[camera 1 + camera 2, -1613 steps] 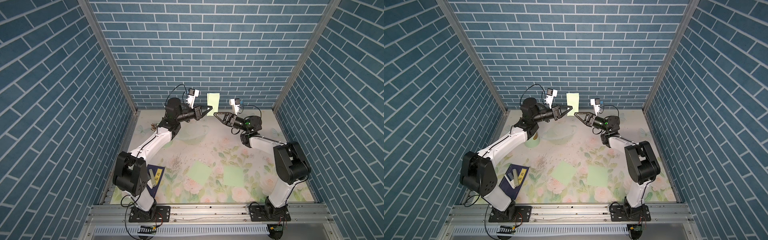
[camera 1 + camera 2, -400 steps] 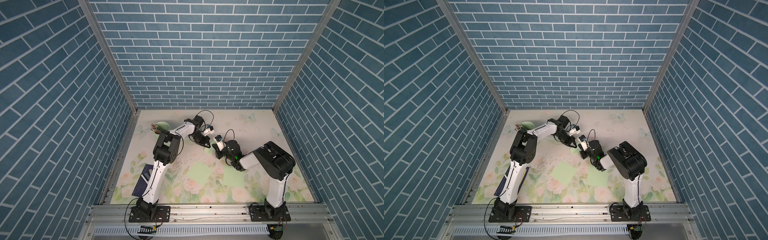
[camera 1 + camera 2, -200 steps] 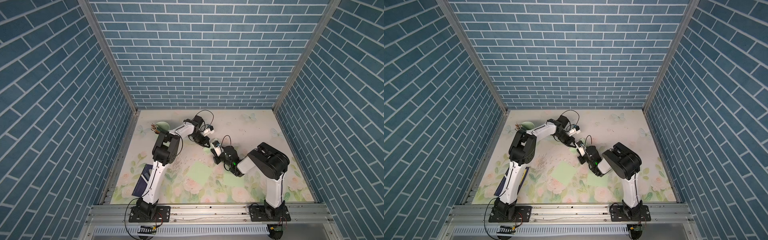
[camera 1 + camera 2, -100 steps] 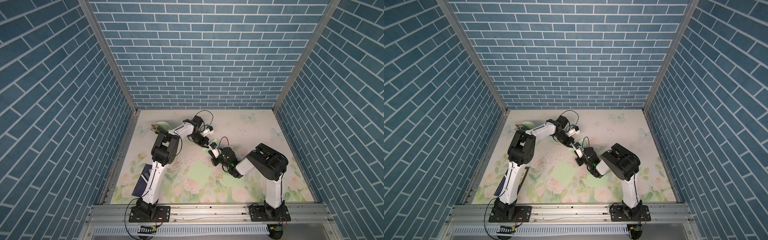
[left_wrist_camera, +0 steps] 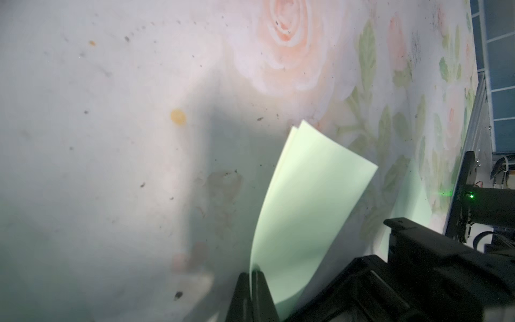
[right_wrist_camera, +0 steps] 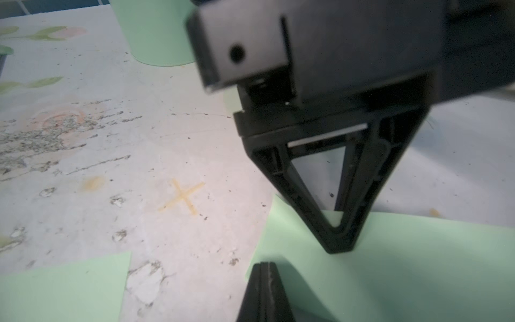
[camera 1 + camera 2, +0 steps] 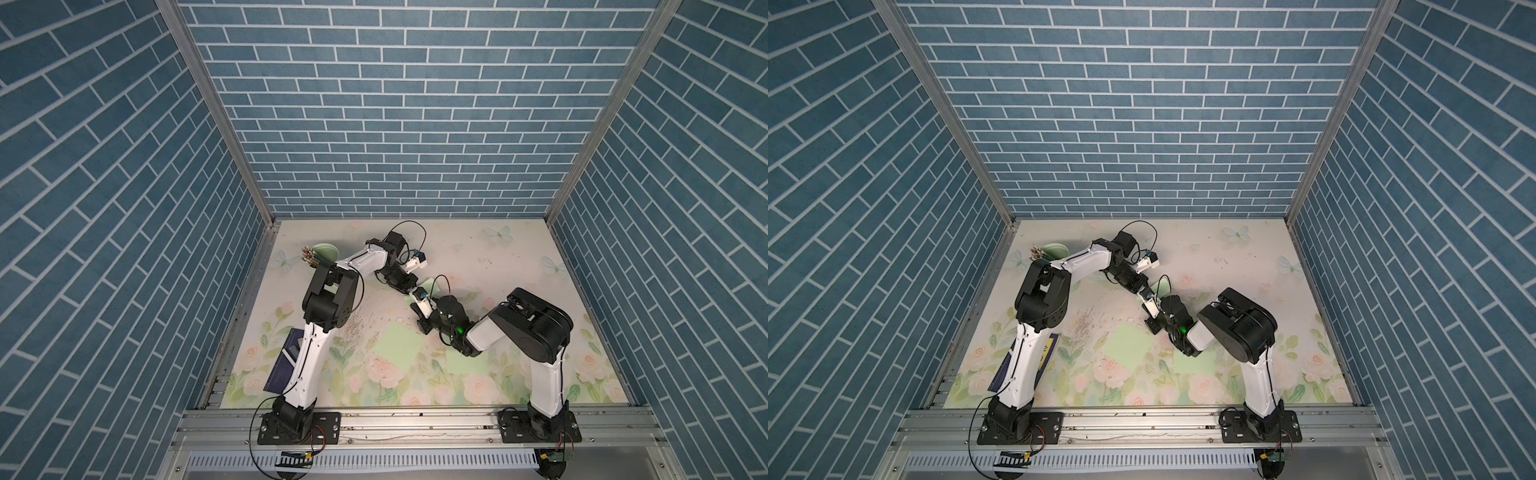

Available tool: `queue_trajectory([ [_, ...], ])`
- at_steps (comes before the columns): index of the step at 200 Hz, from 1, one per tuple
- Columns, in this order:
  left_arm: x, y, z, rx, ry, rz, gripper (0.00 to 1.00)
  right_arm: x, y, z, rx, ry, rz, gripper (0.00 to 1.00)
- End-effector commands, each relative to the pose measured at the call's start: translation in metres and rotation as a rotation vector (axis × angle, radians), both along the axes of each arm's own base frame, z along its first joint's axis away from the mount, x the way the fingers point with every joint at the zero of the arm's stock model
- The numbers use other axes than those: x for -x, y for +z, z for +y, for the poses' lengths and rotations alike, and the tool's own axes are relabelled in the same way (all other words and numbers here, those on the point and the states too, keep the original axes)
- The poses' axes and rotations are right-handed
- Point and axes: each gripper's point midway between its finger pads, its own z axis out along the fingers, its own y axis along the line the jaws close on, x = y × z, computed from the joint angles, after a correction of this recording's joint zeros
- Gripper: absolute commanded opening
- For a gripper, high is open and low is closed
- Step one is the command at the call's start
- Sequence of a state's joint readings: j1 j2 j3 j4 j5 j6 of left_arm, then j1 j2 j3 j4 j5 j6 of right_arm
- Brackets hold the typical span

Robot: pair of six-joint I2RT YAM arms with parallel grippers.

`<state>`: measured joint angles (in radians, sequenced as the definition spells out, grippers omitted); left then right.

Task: Fold the square paper along the opposite sides
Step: Smooth out the paper at the center of the board.

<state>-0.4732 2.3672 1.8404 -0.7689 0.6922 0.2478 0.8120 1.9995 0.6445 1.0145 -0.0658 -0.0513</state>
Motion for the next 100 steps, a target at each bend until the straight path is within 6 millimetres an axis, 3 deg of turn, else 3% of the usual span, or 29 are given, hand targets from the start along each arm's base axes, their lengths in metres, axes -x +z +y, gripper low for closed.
queue_trajectory([
  [1, 0.014, -0.064, 0.046, -0.245, 0.022, 0.063, 0.0, 0.026, -0.036, 0.004, 0.083, 0.074, 0.094, 0.0],
  [48, 0.014, -0.063, 0.046, -0.247, 0.02, 0.06, 0.0, 0.03, -0.032, 0.011, 0.063, 0.098, 0.091, 0.0],
  [74, 0.015, -0.066, 0.047, -0.248, 0.015, 0.062, 0.0, 0.021, 0.013, 0.006, -0.015, 0.07, 0.005, 0.0],
  [100, 0.014, -0.068, 0.047, -0.248, 0.011, 0.068, 0.0, -0.008, 0.063, -0.026, -0.094, -0.045, -0.083, 0.0],
])
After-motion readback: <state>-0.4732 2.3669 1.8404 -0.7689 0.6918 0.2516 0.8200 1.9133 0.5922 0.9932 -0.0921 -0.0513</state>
